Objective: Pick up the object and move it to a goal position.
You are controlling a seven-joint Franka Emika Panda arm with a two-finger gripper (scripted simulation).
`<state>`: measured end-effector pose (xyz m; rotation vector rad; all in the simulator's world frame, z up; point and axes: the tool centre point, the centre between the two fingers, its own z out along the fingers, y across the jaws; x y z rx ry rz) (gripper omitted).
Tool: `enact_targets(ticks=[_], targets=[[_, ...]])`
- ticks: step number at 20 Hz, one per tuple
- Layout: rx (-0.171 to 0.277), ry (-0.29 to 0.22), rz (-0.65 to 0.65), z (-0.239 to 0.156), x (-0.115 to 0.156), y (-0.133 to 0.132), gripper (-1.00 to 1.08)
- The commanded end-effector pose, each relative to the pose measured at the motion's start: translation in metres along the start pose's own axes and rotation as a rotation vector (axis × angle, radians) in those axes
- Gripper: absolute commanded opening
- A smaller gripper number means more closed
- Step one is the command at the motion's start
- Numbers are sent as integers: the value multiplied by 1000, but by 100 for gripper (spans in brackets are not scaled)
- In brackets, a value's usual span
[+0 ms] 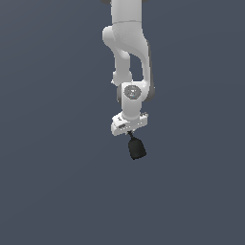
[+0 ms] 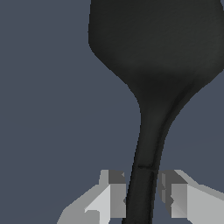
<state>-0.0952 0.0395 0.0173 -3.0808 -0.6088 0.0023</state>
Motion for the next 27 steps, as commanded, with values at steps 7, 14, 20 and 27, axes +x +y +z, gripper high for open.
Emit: enact_targets(ticks=[7,14,20,27], targets=[[0,1,0,-15,23,-25,-100],[-1,1,2,-42,65,-72,-100],[-1,1,3,-58,92,-99,-100],[-1,1,3,-63,102,-107,-100]])
